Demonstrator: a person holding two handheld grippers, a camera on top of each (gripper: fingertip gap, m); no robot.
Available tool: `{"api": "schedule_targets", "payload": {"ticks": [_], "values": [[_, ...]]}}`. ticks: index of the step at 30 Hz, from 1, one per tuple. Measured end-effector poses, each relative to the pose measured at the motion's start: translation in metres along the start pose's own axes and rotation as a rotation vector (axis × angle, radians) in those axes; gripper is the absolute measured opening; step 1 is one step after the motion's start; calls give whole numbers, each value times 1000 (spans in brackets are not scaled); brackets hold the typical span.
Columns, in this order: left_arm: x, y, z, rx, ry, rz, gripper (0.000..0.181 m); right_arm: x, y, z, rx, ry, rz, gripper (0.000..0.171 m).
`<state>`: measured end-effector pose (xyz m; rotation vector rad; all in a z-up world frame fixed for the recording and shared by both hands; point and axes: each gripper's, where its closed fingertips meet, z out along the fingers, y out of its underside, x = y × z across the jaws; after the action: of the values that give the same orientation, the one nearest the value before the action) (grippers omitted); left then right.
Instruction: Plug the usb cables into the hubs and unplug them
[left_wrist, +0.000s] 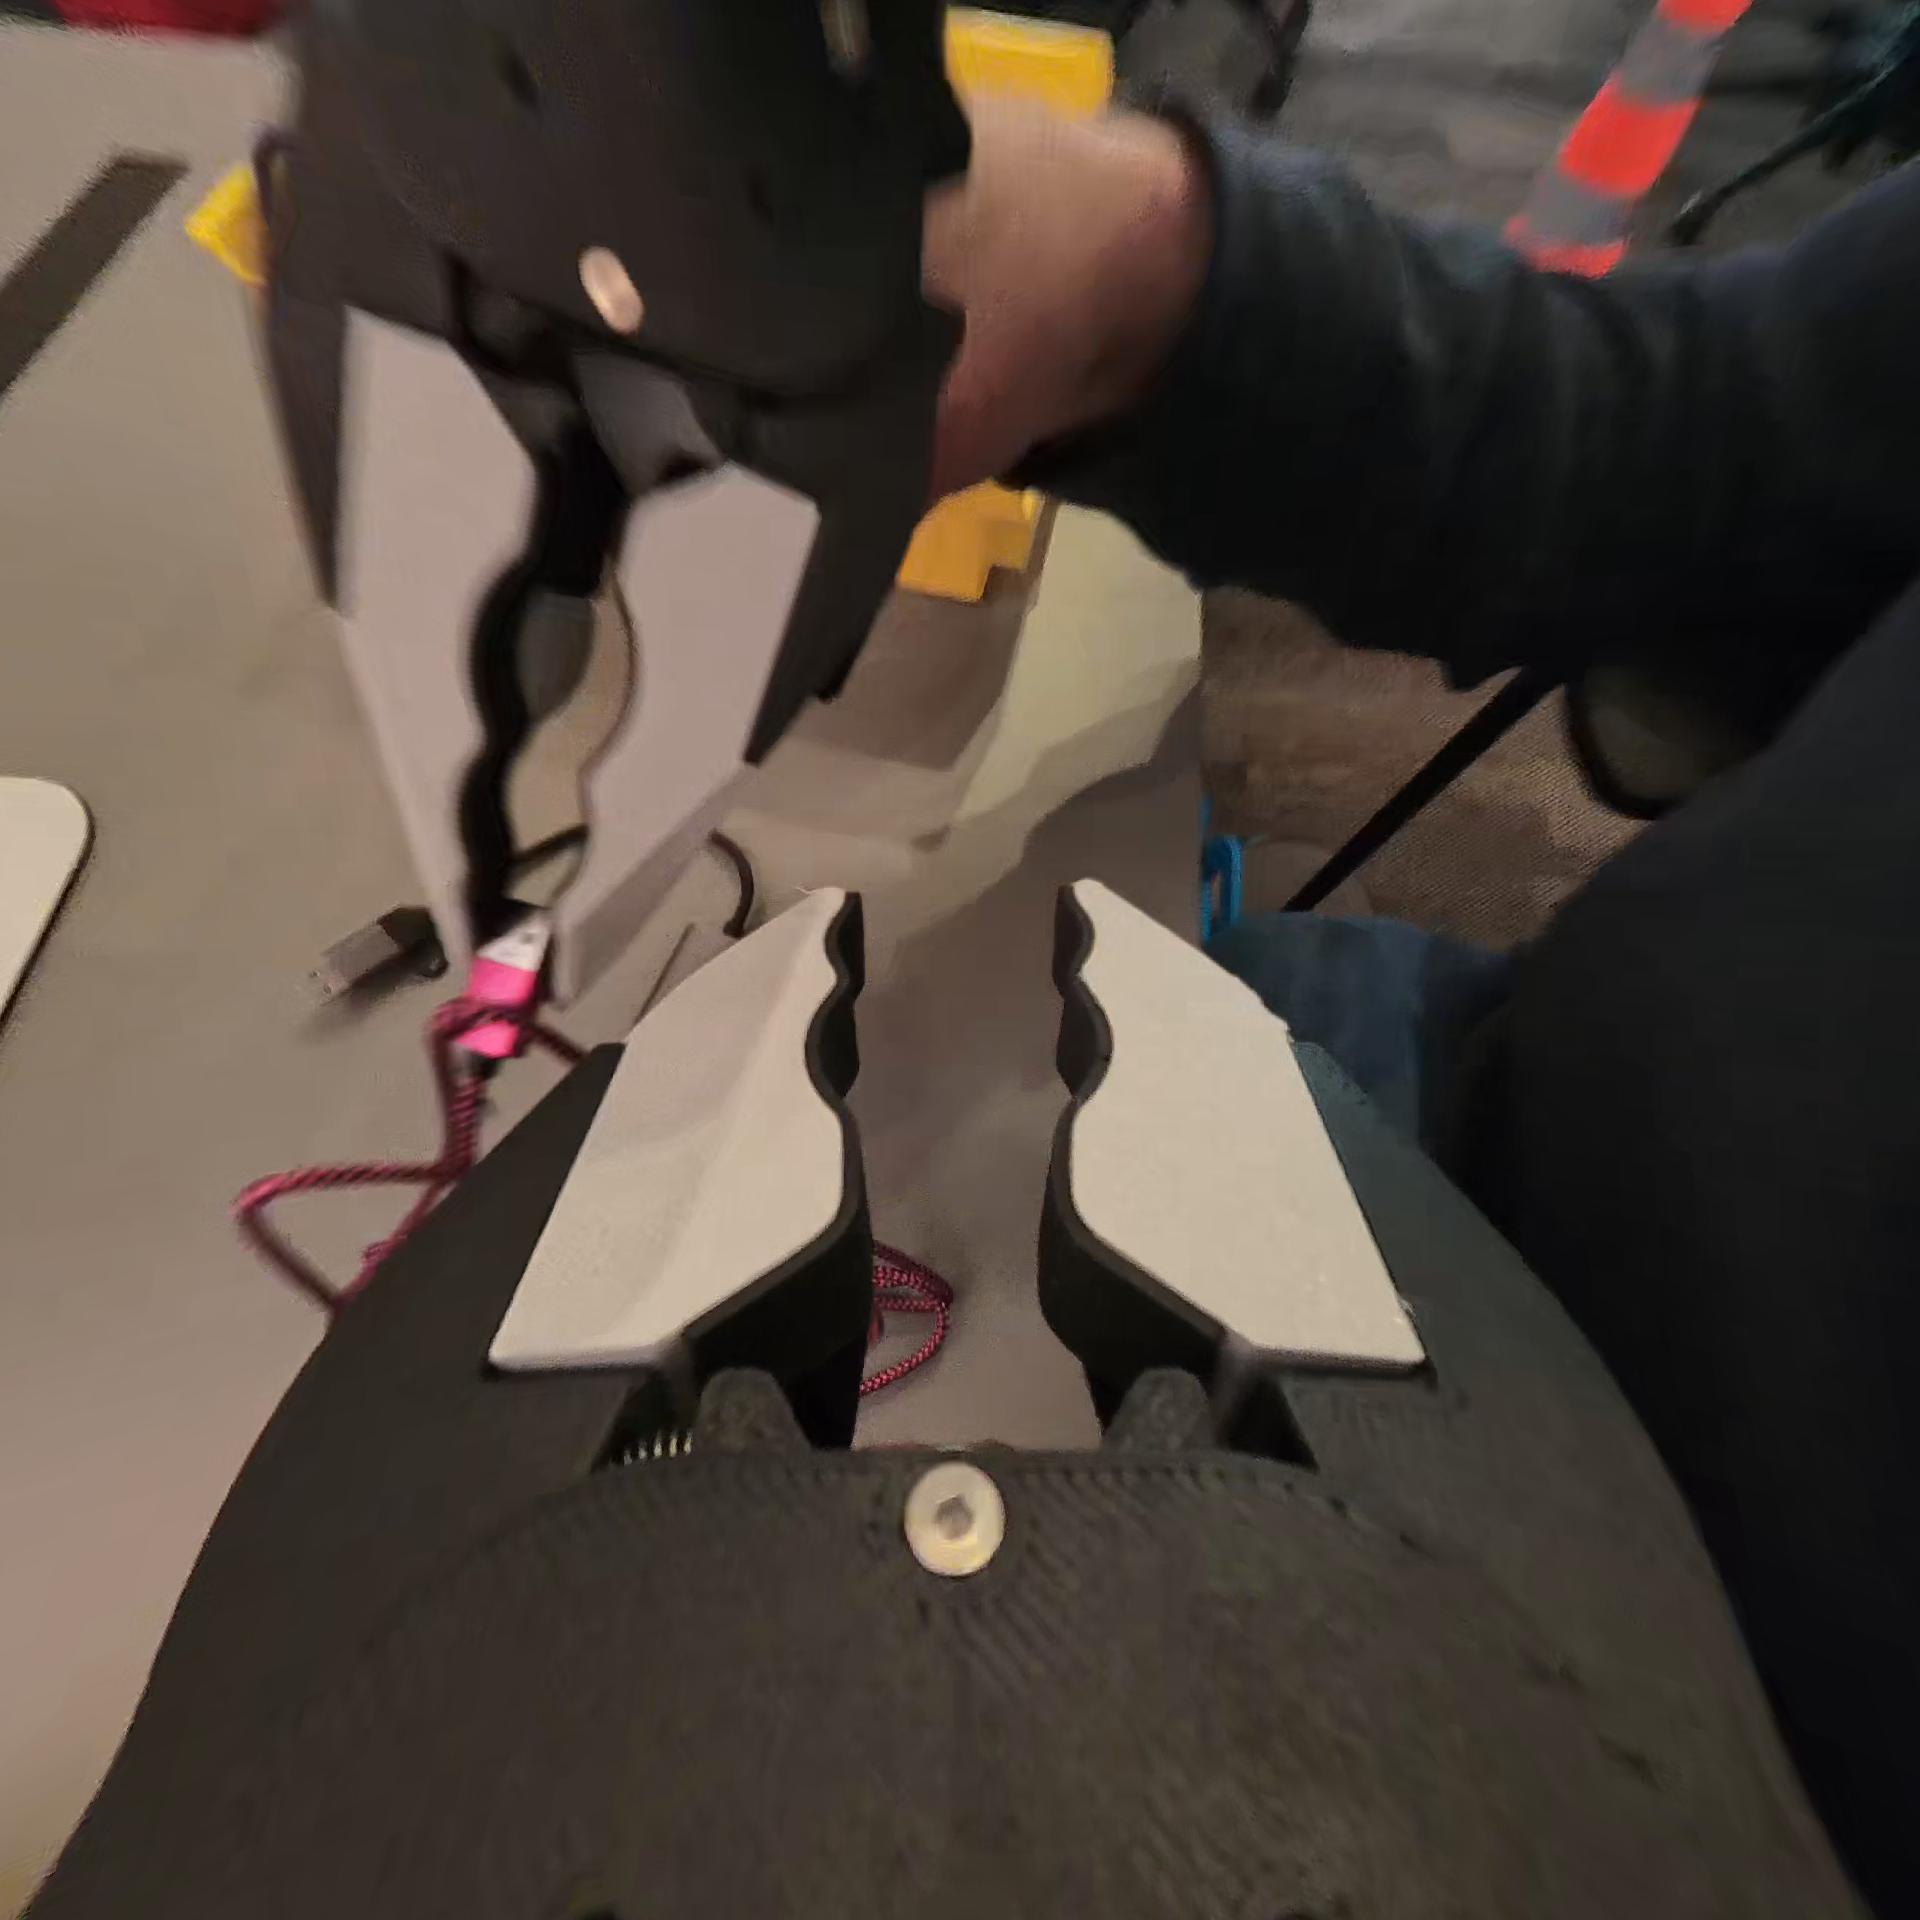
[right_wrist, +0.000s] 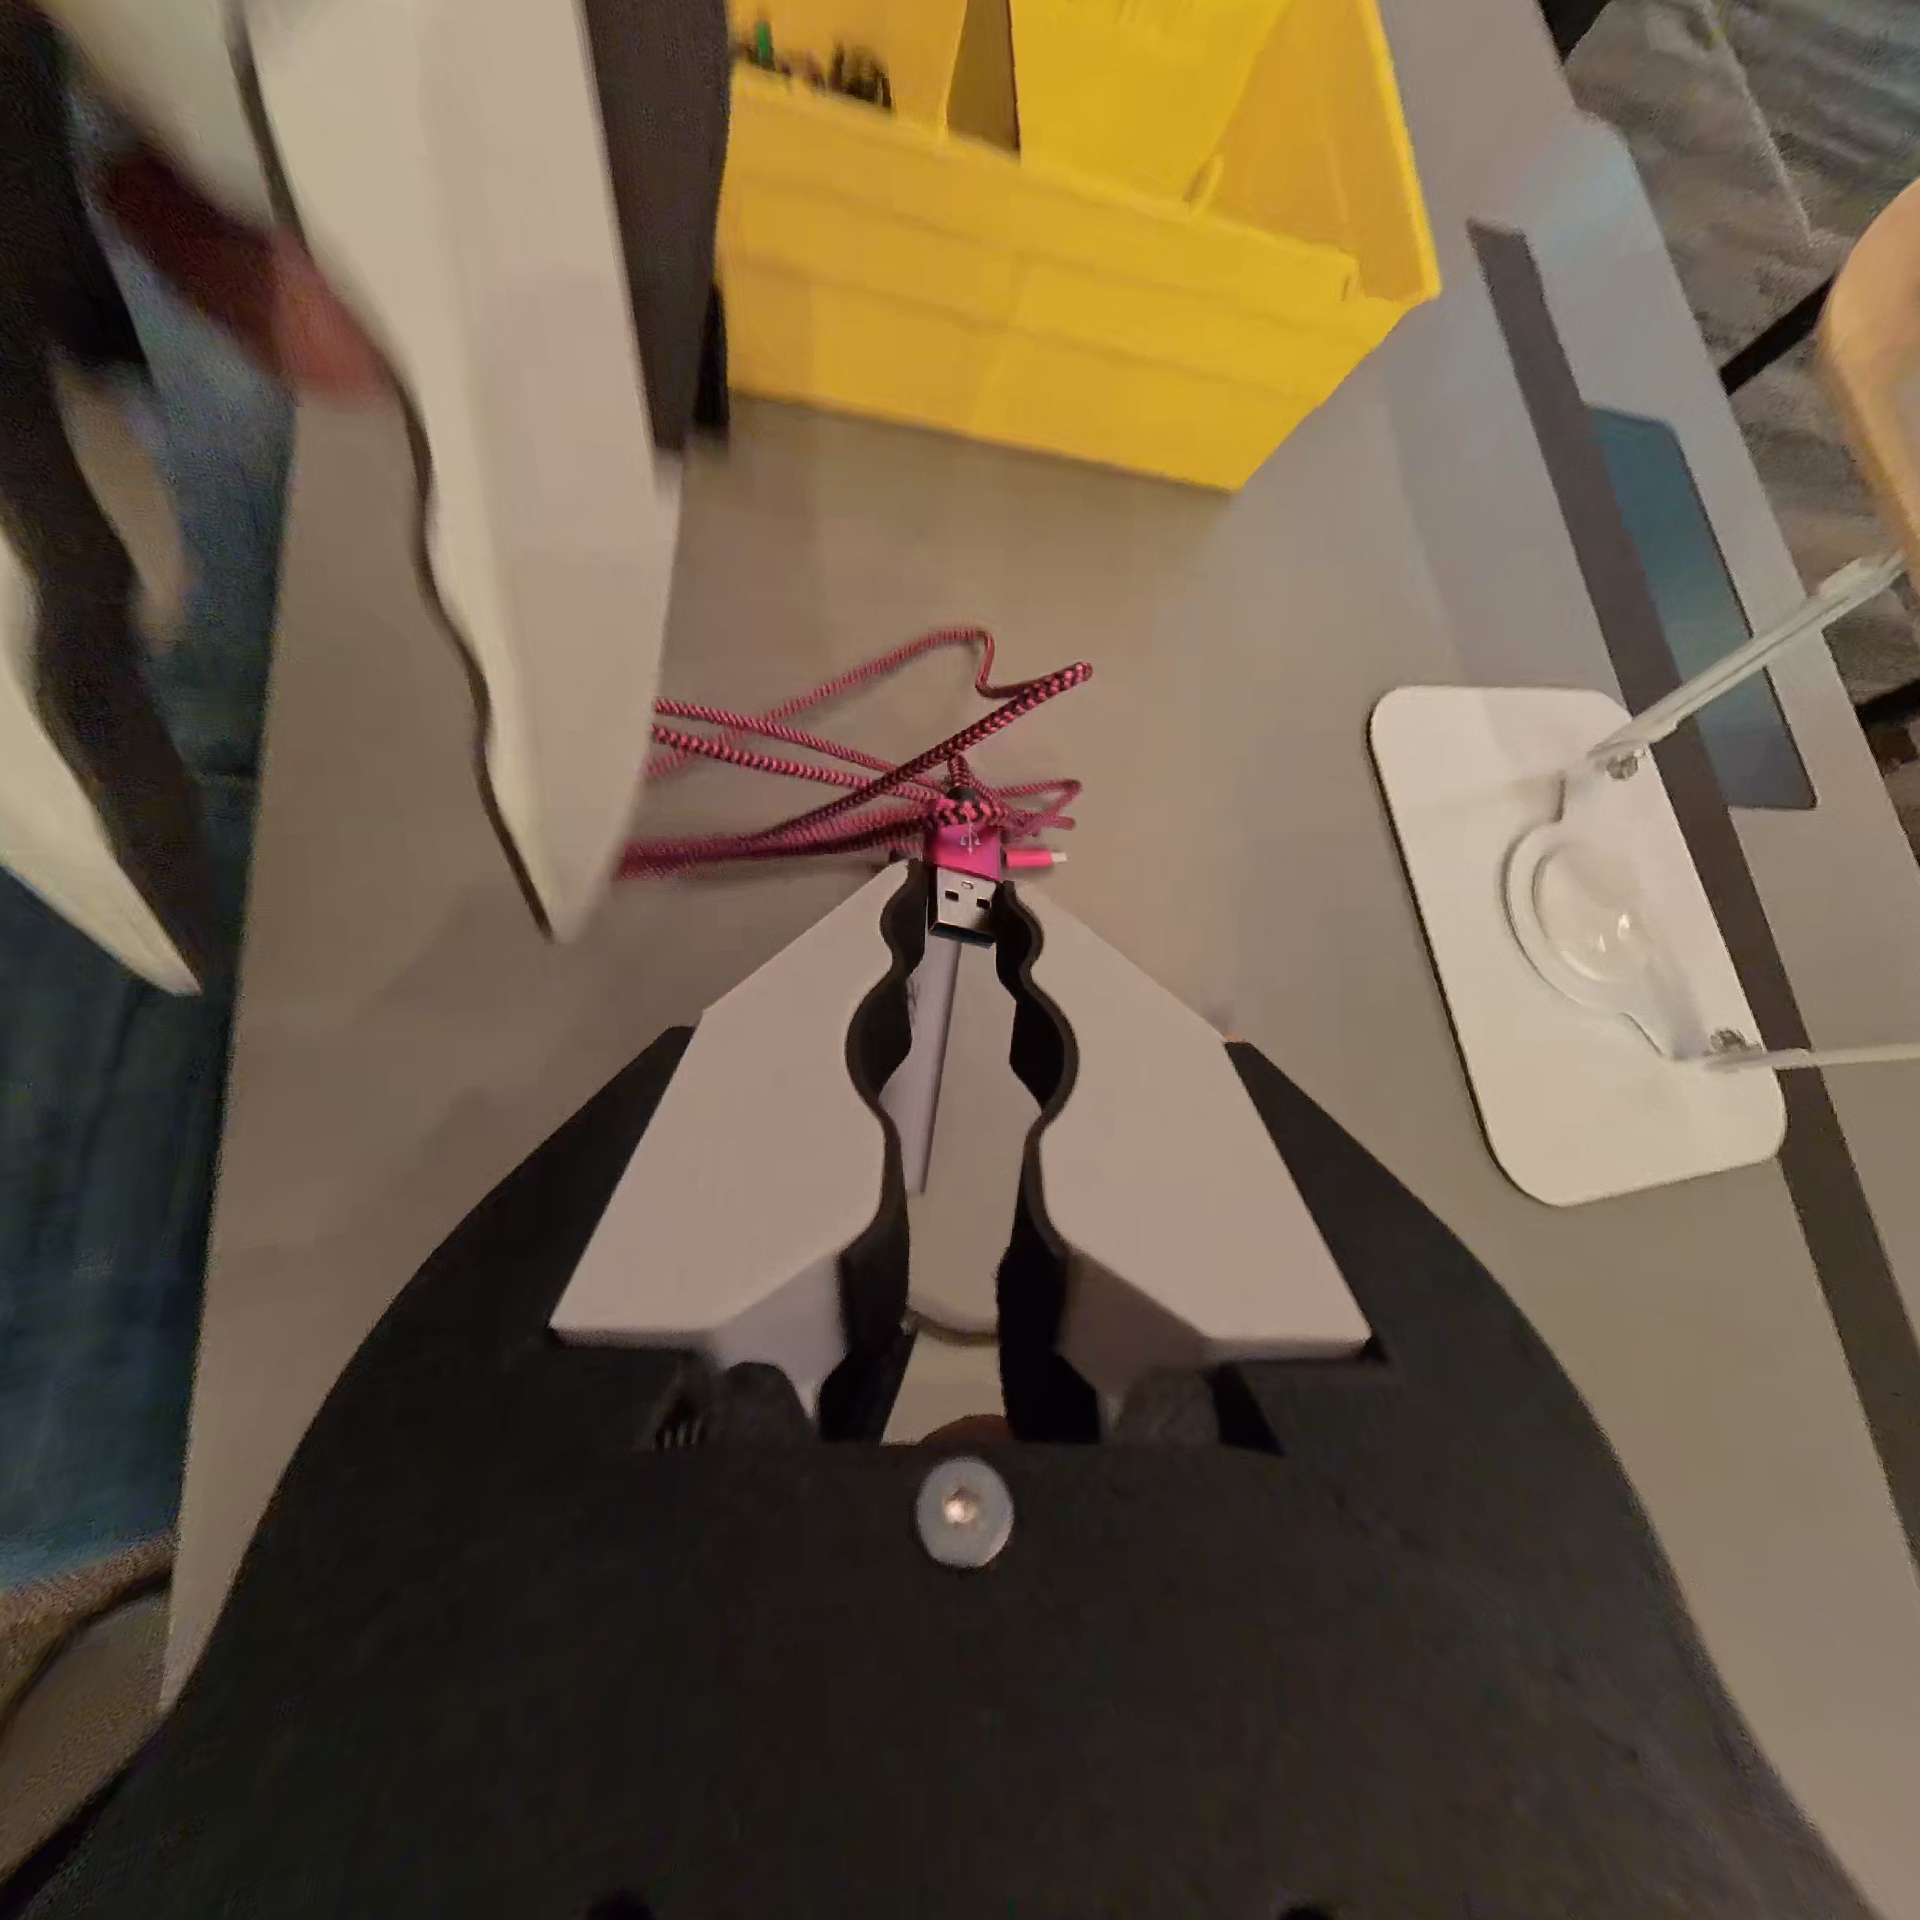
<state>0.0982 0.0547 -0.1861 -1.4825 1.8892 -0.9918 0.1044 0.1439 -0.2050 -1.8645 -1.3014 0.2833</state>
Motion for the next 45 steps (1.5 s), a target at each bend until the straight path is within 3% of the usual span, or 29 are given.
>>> {"api": "schedule_targets", "payload": {"ticks": [2,5,10,13,15,17,19,24,29,35,45], "values": [[-5,18,26,-69,-47,-35,39,1,-14,-8,92,-23,46,10],[-21,28,42,0,-119,-180,52,-1,-20,-18,151,-40,69,10],[-61,20,11,149,-325,-265,61,-1,-9,-26,170,-31,99,10],[-74,20,-5,205,-375,-296,55,0,-10,-30,211,-33,109,10],[-84,16,-18,266,-438,-283,66,0,-11,-32,242,-50,128,10],[-85,6,-31,357,-449,-242,63,-2,-12,-33,272,-72,137,10],[-82,-4,-36,425,-417,-202,62,-6,-15,-32,305,-105,146,10],[-62,-12,-24,453,-186,-174,38,-18,-32,-36,452,-189,123,10],[-56,-14,-25,565,1,-269,23,-18,-39,-39,581,-203,123,10],[-55,-18,-33,677,82,-325,14,-18,-39,-37,650,-210,127,10],[-56,-20,-32,724,93,-325,14,-17,-38,-38,692,-200,129,10]]}}
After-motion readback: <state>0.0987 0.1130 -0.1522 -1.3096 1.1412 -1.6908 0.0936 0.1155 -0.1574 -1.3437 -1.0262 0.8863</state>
